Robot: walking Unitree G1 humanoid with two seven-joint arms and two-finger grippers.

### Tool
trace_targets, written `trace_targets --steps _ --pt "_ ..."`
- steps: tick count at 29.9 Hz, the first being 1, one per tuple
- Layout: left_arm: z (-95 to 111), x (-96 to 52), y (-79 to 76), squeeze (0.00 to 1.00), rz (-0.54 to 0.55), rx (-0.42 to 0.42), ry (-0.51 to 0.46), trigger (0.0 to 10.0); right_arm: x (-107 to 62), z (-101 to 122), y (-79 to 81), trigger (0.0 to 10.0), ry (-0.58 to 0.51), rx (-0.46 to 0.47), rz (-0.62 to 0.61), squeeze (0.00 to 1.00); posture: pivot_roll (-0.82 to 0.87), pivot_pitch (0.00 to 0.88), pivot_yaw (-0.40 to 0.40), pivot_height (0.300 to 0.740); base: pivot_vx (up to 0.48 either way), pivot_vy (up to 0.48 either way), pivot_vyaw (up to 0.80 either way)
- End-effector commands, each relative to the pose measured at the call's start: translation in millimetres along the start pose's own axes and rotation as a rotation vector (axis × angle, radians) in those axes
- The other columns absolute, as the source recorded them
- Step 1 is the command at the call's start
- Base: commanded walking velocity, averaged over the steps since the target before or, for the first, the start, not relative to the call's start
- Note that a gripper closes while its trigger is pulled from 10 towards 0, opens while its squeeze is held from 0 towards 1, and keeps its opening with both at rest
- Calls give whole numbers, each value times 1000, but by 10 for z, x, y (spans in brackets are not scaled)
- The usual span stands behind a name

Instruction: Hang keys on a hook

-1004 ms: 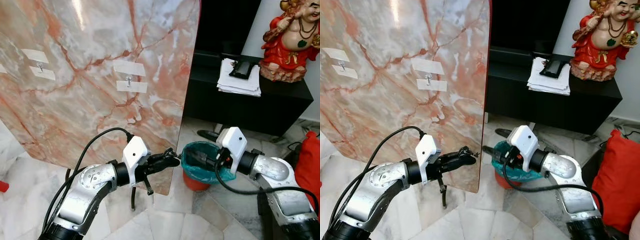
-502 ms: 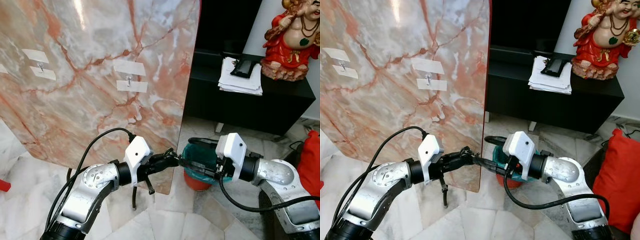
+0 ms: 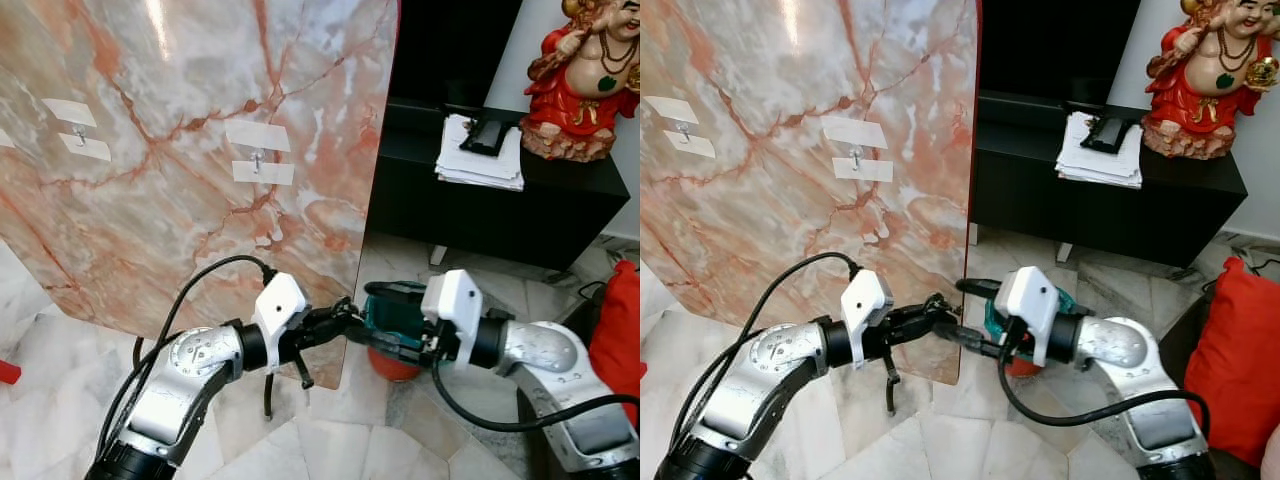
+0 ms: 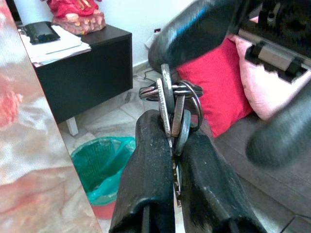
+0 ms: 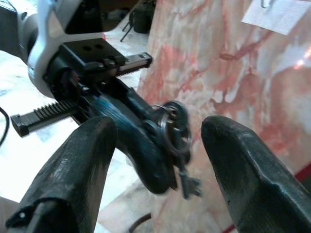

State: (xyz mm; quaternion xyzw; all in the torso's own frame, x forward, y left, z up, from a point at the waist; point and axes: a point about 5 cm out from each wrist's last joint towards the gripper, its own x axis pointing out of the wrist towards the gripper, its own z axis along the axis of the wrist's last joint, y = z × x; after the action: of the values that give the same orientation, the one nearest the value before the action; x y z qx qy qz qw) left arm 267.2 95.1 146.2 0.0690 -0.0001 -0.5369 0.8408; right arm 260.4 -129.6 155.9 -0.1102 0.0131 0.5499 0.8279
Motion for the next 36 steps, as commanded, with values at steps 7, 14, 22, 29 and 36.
trace_targets --steps 7,14,22,29,36 --pt "-4 20 -3 0 -9 16 16 10000 14 79 27 10000 -6 -32 20 0 -11 70 -6 740 0 0 0" --pt "-5 20 -18 0 -28 11 21 10000 -10 63 -49 10000 13 -59 -35 0 -11 69 -3 740 0 0 0" --pt "-12 16 -46 0 -46 8 28 10000 -37 5 -206 10000 84 -123 -143 0 -6 70 -3 740 0 0 0" --pt "-16 14 -55 0 -56 6 32 10000 -48 -4 -257 10000 99 -157 -174 0 -6 70 -2 740 0 0 0" --pt "-14 15 -54 0 -57 4 33 10000 -89 -10 -284 10000 113 -178 -176 0 -6 70 -2 740 0 0 0"
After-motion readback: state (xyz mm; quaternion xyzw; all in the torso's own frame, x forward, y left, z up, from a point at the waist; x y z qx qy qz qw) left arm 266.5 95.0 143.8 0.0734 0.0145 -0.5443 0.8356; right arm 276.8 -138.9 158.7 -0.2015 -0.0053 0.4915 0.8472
